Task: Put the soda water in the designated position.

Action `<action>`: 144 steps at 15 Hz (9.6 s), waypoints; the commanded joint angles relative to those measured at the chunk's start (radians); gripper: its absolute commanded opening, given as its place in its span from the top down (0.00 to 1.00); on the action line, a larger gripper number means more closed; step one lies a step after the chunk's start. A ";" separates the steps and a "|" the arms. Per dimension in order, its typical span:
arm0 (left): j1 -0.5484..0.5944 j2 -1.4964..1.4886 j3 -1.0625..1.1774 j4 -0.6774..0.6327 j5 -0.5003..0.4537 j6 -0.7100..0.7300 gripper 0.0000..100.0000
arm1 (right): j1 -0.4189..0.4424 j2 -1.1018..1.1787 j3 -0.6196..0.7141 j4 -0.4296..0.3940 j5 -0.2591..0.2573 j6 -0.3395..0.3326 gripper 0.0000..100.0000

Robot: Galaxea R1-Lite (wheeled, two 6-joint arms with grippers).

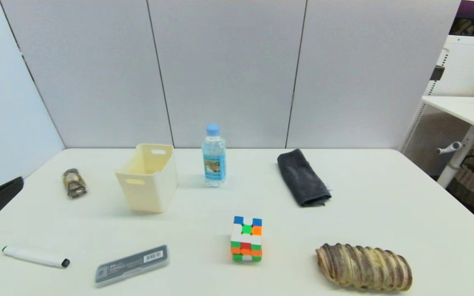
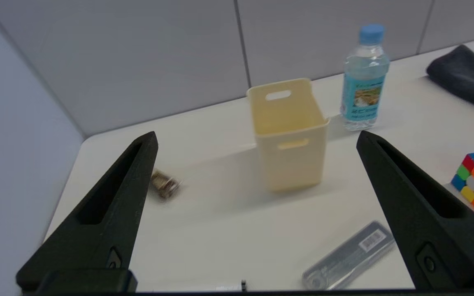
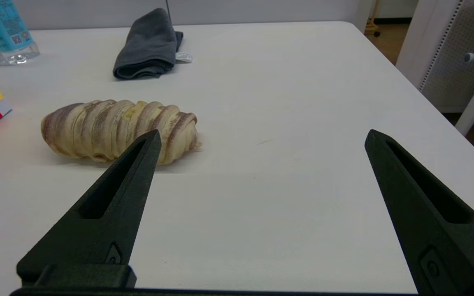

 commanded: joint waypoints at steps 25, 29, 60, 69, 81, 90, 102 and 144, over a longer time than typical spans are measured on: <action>-0.565 1.267 -0.399 -0.736 0.553 -0.341 0.00 | 0.000 0.001 0.002 0.000 0.000 0.000 0.00; -0.512 1.299 -0.396 -0.788 0.522 -0.340 0.00 | 0.000 0.001 0.002 0.000 0.000 0.000 0.00; -0.465 1.456 -0.549 -0.862 0.473 -0.341 1.00 | 0.000 0.001 0.002 0.000 0.000 0.000 0.00; -0.465 1.276 -0.574 -0.787 0.452 -0.275 1.00 | 0.000 0.001 0.002 0.000 0.000 0.000 0.00; -0.141 0.747 -0.847 -0.171 0.427 -0.119 1.00 | 0.000 0.001 0.002 0.000 0.000 0.000 0.00; 0.158 0.641 -0.632 -0.086 0.182 -0.111 1.00 | 0.000 0.001 0.002 0.000 0.000 0.000 0.00; 0.166 0.673 -0.111 -0.560 0.067 -0.186 1.00 | 0.000 0.001 0.002 0.000 0.000 0.000 0.00; 0.164 1.218 0.086 -1.331 0.070 -0.148 0.00 | 0.000 0.001 0.002 0.000 0.000 0.000 0.00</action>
